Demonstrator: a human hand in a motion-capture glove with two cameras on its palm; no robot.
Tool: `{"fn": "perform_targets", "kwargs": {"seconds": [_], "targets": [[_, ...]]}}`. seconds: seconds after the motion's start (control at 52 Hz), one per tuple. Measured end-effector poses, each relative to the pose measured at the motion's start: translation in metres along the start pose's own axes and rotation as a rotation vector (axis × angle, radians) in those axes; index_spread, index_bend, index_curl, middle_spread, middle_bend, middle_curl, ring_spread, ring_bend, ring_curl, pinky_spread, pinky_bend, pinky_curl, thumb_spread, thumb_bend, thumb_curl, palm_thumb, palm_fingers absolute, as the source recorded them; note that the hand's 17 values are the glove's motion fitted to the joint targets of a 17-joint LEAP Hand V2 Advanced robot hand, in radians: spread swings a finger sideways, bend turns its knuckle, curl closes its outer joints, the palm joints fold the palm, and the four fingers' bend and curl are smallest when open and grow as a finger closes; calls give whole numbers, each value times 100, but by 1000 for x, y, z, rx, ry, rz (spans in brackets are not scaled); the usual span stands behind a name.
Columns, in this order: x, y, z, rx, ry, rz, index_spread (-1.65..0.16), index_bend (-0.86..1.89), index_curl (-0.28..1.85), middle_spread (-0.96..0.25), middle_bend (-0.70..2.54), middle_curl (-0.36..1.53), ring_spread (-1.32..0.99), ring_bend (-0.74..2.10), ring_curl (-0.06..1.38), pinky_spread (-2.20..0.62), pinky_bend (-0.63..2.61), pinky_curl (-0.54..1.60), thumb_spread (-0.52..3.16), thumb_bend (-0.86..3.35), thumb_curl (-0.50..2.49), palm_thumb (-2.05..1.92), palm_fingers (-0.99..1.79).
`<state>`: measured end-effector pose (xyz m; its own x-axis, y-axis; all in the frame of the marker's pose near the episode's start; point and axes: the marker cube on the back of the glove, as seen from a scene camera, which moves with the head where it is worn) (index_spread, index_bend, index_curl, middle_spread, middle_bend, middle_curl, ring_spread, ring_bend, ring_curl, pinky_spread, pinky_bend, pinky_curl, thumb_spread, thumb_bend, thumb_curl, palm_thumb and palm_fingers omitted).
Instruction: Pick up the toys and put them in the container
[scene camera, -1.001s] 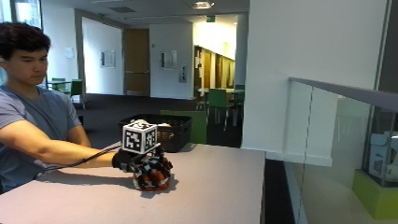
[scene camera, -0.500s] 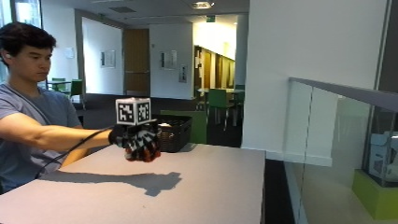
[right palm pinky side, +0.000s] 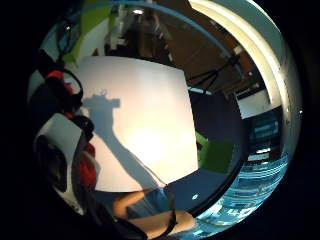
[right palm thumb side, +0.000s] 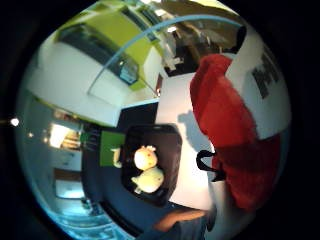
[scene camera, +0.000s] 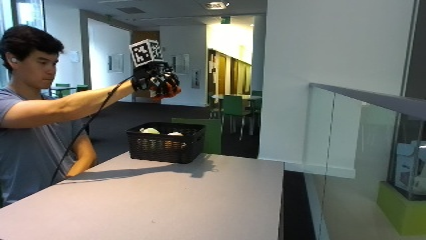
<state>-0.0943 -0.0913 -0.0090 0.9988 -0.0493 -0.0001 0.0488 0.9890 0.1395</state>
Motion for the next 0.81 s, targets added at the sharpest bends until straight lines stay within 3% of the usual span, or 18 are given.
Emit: {"fn": "perform_targets", "kwargs": {"seconds": [0.212,0.308,0.404,0.5,0.558,0.635,0.731,0.808], "targets": [[-99,4,-34,34,-91,-88,-42,17,50,-43,45,59,-48,98,47,-43,107,41,81,17,82,68,95],[-142,29,-34,58,-145,-333,-43,17,52,-44,44,60,-48,97,48,-44,107,42,81,17,85,68,94],[-178,46,-25,33,-184,-409,-43,16,54,-44,43,62,-48,97,48,-44,106,42,80,15,87,68,94],[-173,34,-5,-20,-149,-212,-43,14,55,-44,42,64,-48,97,49,-44,107,42,81,14,89,67,92],[-155,28,3,-59,-198,-237,-43,13,55,-44,42,65,-48,97,49,-44,108,43,81,13,90,66,91],[-158,31,10,-119,-263,-260,-39,-7,47,-37,34,64,-44,106,52,-44,119,45,97,2,84,45,75],[-155,35,15,-157,-297,-354,-35,-7,38,-23,19,61,-34,112,53,-37,130,48,102,-20,63,-8,40],[-153,36,13,-144,-297,-378,-32,-3,31,-15,19,60,-25,111,53,-31,139,50,97,-19,54,-22,20]]}}
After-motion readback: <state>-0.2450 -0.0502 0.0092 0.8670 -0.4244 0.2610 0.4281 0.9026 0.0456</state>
